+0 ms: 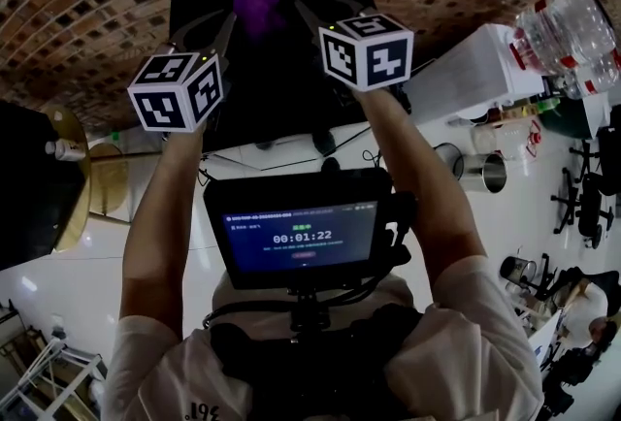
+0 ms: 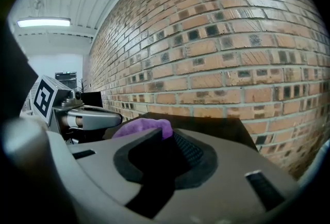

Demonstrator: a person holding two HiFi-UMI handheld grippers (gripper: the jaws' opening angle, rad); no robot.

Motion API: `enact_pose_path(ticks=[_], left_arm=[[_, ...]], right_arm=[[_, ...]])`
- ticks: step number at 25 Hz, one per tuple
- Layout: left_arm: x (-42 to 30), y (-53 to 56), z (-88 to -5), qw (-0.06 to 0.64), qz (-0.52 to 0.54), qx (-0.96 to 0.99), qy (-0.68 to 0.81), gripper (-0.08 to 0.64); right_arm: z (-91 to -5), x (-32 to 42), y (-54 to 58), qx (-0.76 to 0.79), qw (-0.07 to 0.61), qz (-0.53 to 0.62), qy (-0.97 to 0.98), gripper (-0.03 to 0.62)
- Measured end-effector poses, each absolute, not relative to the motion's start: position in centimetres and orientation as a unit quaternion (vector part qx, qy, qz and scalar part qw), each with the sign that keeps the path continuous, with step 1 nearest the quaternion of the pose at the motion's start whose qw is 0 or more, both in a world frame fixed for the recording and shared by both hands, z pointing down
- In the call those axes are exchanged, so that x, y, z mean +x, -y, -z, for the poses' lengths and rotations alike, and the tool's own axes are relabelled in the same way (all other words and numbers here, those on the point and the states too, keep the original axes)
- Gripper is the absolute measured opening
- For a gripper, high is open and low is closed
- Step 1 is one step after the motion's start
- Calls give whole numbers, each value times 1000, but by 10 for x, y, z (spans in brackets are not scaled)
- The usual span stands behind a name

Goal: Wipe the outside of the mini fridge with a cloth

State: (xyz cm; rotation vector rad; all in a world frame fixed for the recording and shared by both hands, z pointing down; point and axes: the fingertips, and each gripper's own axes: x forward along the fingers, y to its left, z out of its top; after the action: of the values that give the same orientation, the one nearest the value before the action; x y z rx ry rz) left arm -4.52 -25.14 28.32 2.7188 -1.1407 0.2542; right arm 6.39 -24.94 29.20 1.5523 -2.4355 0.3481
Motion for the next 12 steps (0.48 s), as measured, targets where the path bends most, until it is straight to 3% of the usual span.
enact_pose_path(ticks=[12], left_arm=[[-40, 243, -288, 107, -98, 913, 380, 8]], right_arm=[[-291, 67, 247, 524, 110, -121, 836, 61]])
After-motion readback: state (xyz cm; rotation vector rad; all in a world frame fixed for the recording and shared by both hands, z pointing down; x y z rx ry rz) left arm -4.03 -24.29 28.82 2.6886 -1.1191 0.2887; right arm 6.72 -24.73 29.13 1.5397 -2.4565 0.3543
